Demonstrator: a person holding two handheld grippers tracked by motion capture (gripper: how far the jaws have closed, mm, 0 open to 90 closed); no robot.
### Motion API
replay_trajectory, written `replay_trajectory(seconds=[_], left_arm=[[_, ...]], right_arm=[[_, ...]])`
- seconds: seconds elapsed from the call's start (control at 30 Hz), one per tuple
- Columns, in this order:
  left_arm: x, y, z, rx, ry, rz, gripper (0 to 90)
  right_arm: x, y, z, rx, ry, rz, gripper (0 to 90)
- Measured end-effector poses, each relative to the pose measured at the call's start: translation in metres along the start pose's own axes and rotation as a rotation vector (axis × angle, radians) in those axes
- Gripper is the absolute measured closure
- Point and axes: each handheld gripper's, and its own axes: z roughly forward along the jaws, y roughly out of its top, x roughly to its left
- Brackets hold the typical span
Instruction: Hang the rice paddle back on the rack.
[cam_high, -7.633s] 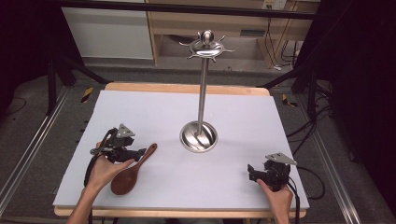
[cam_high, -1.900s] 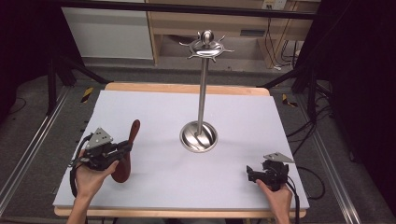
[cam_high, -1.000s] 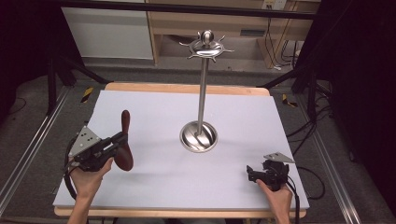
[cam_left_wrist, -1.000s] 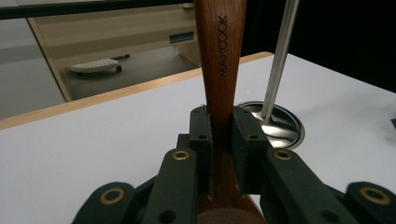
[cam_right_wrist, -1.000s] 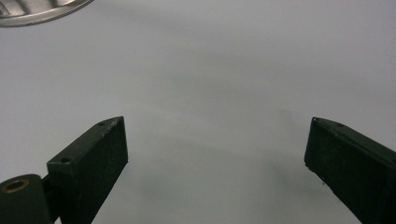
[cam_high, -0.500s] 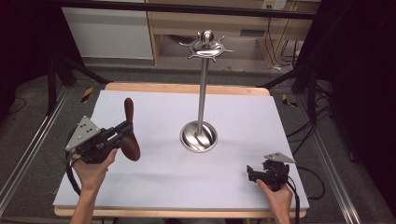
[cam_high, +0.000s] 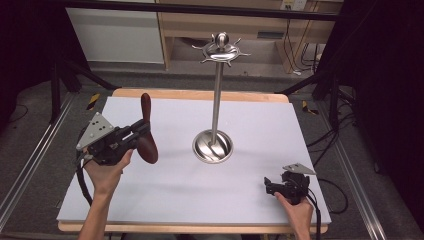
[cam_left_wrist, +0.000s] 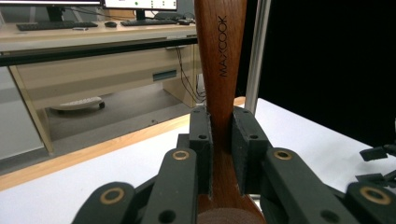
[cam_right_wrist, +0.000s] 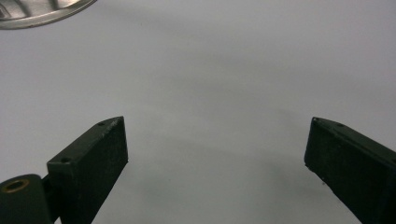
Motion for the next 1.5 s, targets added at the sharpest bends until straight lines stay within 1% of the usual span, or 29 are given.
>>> replay_trajectory(seconds=[0.07,0.17,0.2,0.23,0.27,0.37,0.4,0.47,0.53,0.6,0.63,0.83,0.87,1.07,1.17,1.3,1.37,1.47,1.5], left_arm=[[-0.001,0.002,0.001,-0.005,-0.002,-0.001,78.9],[-0.005,0.011,0.007,-0.010,-0.013,0.004,78.9],[-0.005,0.011,0.007,-0.010,-0.013,0.004,78.9],[-0.007,0.015,0.010,-0.015,-0.020,0.006,78.9],[-0.007,0.015,0.010,-0.015,-0.020,0.006,78.9],[-0.011,0.023,0.016,-0.016,-0.032,0.011,78.9],[-0.011,0.023,0.016,-0.016,-0.032,0.011,78.9],[-0.014,0.029,0.020,-0.018,-0.041,0.015,78.9],[-0.015,0.034,0.023,-0.016,-0.040,0.026,78.9],[-0.016,0.036,0.024,-0.017,-0.041,0.025,78.9],[-0.017,0.040,0.026,-0.020,-0.045,0.026,78.9],[-0.020,0.052,0.033,-0.020,-0.049,0.038,78.9],[-0.020,0.052,0.033,-0.020,-0.049,0.038,78.9],[-0.025,0.061,0.041,-0.013,-0.060,0.046,78.9],[-0.028,0.065,0.047,-0.010,-0.066,0.043,78.9],[-0.031,0.069,0.054,0.005,-0.066,0.061,78.9],[-0.033,0.072,0.057,0.007,-0.068,0.060,78.9],[-0.034,0.076,0.062,0.014,-0.070,0.065,78.9],[-0.035,0.078,0.063,0.018,-0.073,0.067,78.9]], right_arm=[[0.000,0.000,0.000,0.000,0.001,-0.001,6.6],[0.000,0.000,0.000,0.000,0.001,0.001,6.6],[0.000,0.000,0.000,-0.001,0.001,0.000,6.6],[0.000,0.000,0.000,-0.001,0.001,0.001,6.6],[0.000,0.000,0.000,-0.001,0.001,0.001,6.6],[0.000,0.000,0.000,-0.002,0.001,0.000,6.6],[0.000,0.000,0.000,-0.002,0.001,0.000,6.6],[0.000,0.000,0.000,-0.002,0.001,0.000,6.6],[0.000,0.000,0.000,-0.002,0.001,0.001,6.6],[0.000,0.000,0.000,-0.002,0.002,0.002,6.6],[0.000,0.000,0.000,-0.002,0.002,0.003,6.6],[-0.001,0.000,0.000,-0.001,0.003,-0.001,6.6],[-0.001,0.000,0.000,-0.001,0.003,-0.001,6.6],[-0.001,0.000,0.001,-0.002,0.005,0.000,6.6],[-0.001,0.001,0.001,-0.002,0.005,0.001,6.6],[-0.001,0.000,0.001,-0.001,0.006,-0.001,6.6],[-0.001,0.000,0.001,-0.001,0.005,0.010,6.6],[-0.001,0.000,0.001,-0.002,0.006,0.000,6.6],[-0.001,0.000,0.001,-0.001,0.006,0.009,6.6]])
